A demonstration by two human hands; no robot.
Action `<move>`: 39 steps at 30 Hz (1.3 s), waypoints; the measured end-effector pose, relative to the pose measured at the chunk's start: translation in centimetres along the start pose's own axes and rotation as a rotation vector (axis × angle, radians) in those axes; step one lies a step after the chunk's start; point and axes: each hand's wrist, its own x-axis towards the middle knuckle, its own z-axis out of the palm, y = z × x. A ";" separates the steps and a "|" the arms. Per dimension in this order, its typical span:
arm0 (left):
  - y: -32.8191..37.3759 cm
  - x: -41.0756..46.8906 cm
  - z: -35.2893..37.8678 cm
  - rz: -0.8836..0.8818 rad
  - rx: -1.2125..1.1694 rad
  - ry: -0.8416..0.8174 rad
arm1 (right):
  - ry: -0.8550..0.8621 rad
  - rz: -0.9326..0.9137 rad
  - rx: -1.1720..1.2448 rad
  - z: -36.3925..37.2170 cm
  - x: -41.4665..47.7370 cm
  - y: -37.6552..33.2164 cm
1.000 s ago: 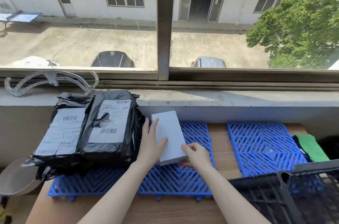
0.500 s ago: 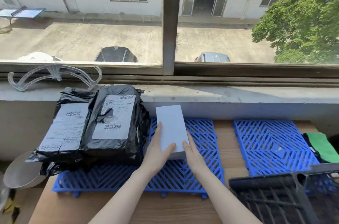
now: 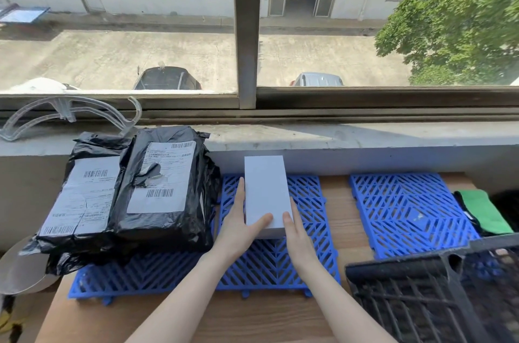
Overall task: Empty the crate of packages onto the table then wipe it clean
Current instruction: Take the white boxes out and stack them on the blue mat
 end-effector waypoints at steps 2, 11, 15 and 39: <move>-0.1 0.0 -0.1 0.004 0.007 0.007 | 0.010 -0.008 0.019 0.4 -0.2 -0.1; 0.7 -0.9 0.1 0.096 -0.014 0.153 | 0.072 -0.044 -0.022 -0.8 -0.9 -1.6; 3.6 -2.3 0.5 0.188 -0.007 0.305 | 0.167 -0.163 -0.012 -2.1 -3.2 -4.5; 25.3 -22.4 29.5 0.564 0.039 0.051 | 0.519 -0.181 -0.484 -40.3 -27.4 0.6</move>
